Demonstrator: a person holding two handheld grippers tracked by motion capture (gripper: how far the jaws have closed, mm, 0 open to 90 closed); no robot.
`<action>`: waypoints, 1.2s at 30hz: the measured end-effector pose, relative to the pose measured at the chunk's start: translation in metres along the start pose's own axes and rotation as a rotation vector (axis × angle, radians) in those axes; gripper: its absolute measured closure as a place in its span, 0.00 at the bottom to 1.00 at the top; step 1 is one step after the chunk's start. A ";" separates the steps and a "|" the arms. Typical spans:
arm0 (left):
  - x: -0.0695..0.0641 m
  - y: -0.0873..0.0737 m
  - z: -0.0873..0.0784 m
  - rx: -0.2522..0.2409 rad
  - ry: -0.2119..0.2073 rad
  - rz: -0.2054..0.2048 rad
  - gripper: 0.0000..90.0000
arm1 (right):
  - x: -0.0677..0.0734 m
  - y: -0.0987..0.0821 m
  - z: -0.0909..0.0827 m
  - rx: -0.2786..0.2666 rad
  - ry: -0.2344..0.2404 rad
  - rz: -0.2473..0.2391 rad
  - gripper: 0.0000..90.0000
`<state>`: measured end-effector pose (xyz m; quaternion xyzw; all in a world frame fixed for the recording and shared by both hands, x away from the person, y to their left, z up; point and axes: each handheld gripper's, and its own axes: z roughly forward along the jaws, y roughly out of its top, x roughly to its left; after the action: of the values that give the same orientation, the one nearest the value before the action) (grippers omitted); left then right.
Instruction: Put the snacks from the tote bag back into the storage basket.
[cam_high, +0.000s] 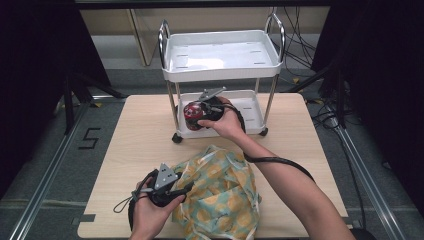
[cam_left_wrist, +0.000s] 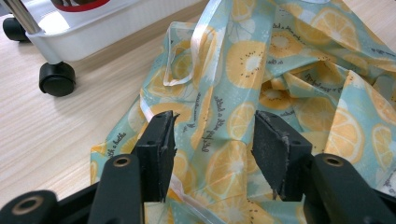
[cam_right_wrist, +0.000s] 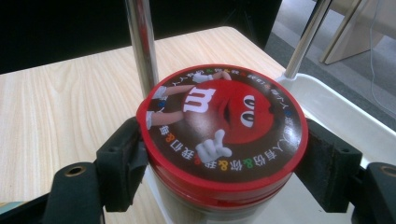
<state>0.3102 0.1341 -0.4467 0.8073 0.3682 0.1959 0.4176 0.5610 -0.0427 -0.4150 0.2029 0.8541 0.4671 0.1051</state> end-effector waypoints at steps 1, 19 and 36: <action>0.000 0.000 0.000 -0.003 0.000 0.001 0.54 | 0.000 0.000 0.000 0.004 -0.003 0.004 0.29; -0.001 0.000 0.000 -0.010 0.007 -0.012 0.54 | -0.006 -0.007 0.007 0.034 -0.055 -0.002 0.29; -0.001 -0.001 0.000 -0.004 0.006 -0.019 0.54 | -0.008 -0.014 0.018 0.043 -0.057 -0.007 0.29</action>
<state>0.3098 0.1338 -0.4473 0.8024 0.3768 0.1952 0.4197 0.5710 -0.0394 -0.4361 0.2150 0.8613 0.4425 0.1266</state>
